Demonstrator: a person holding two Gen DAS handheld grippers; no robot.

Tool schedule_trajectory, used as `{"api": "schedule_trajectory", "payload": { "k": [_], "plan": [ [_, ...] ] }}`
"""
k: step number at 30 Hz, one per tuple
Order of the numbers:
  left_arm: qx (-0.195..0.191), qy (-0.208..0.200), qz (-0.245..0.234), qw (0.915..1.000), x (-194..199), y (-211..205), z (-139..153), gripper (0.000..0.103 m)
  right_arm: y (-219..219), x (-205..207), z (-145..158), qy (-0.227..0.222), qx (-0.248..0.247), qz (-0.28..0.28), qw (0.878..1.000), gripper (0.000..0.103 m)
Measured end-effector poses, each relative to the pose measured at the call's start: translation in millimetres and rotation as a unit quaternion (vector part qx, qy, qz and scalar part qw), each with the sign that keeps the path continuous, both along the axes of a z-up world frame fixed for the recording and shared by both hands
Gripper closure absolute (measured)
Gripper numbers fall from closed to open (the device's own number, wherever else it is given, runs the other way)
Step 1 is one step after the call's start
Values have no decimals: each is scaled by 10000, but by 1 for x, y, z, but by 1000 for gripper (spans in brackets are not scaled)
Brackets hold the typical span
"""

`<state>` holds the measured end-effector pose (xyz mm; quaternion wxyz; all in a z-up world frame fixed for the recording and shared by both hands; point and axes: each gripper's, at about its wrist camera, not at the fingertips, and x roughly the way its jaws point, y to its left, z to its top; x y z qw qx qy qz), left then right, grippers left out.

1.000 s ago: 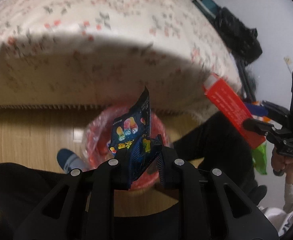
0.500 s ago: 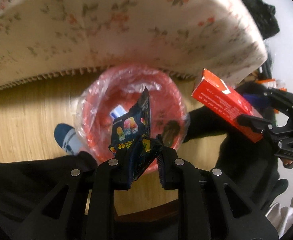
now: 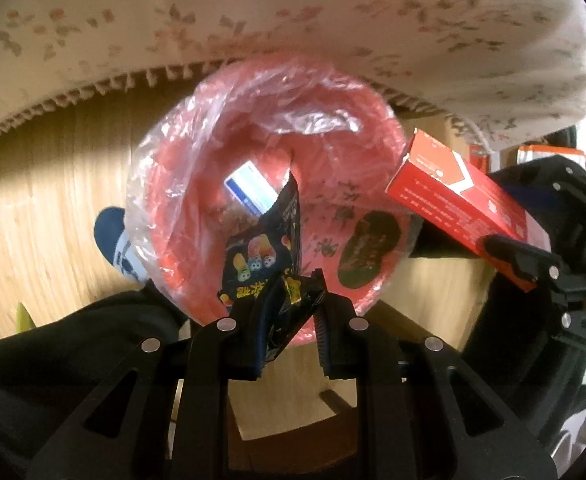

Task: Collect trash
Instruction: 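Carry the wrapper and ointment box over the red bin, then open the left tool to drop the wrapper while the right tool drops the ointment box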

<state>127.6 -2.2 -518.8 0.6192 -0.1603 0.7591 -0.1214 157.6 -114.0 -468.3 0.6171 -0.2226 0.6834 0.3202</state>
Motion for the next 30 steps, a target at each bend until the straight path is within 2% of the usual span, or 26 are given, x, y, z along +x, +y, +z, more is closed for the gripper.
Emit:
{"api": "schedule_trajectory", "payload": {
  "k": [6,8,9,10,11,12,16,21,26,30],
  "plan": [
    [-119,290,17,9995,3,-2,-25,84,9,4,-30,131,-286,112,9994,61],
    [-241,370,51,9990,3,-4,-29,76,13,3,-39,191,-368,211,9989,60],
    [-252,376,78,9989,3,-4,-30,48,13,2,-40,206,-363,254,9988,58],
    [-207,324,113,9992,3,-2,-29,14,15,1,-42,187,-338,303,9988,58],
    [-126,241,179,9995,4,1,-27,4,16,1,-43,132,-335,318,9988,36],
    [-62,180,233,9995,5,3,-25,6,16,1,-42,79,-318,305,9990,4],
    [93,-33,255,9996,6,12,-11,6,7,9,-29,-157,-181,65,9997,5],
    [266,-453,269,9983,7,21,19,6,-4,19,8,-483,166,-122,9986,5],
    [346,-1048,499,9926,17,37,66,6,-17,30,50,-778,539,-375,9948,5],
    [438,-1566,645,9846,28,53,111,6,-27,46,86,-1058,800,-628,9892,5]
  ]
}}
